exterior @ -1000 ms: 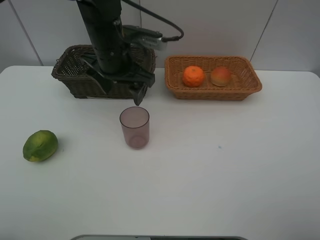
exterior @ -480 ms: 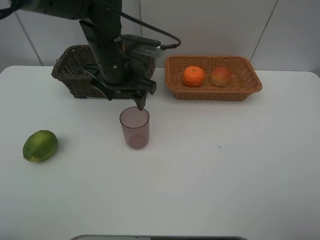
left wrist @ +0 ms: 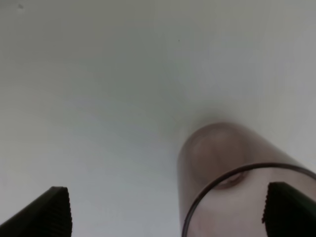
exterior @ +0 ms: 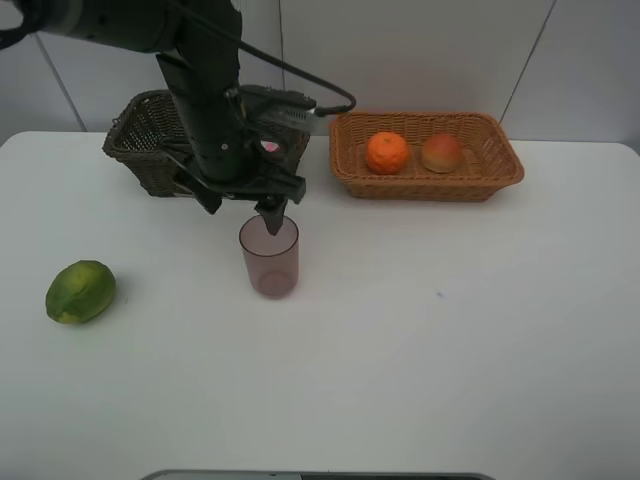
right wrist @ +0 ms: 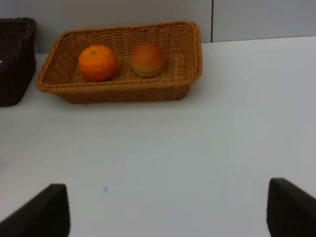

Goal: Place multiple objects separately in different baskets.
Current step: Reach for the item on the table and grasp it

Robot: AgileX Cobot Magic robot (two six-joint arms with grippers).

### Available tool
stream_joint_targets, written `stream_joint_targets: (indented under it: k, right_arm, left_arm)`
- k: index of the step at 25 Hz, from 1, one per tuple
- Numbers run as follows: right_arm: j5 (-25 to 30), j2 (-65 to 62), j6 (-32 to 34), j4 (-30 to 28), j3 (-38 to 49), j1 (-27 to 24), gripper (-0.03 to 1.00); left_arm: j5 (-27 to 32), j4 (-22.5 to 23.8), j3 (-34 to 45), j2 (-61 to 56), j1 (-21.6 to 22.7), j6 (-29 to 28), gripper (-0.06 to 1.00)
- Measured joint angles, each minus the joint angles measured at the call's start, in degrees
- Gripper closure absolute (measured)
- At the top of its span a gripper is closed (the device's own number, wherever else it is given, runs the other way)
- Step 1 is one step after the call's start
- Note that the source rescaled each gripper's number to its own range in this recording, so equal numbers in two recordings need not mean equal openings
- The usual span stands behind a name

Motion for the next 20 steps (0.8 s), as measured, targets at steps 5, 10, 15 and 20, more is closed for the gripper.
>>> stream_joint_targets:
  k: [5, 10, 15, 20]
  right_arm:
    - [0.0, 0.0, 0.0, 0.0, 0.0, 0.0, 0.24]
    - [0.0, 0.0, 0.0, 0.0, 0.0, 0.0, 0.24]
    - [0.0, 0.0, 0.0, 0.0, 0.0, 0.0, 0.24]
    - [0.0, 0.0, 0.0, 0.0, 0.0, 0.0, 0.24]
  left_arm:
    - [-4.3, 0.0, 2.7, 0.1, 0.0, 0.0, -0.05]
    - [-6.9, -0.7, 2.9, 2.0, 0.0, 0.0, -0.05]
    - [-8.7, -1.1, 3.8, 3.5, 0.0, 0.0, -0.05]
    - [-11.9, -1.1, 5.7, 3.9, 0.0, 0.0, -0.05]
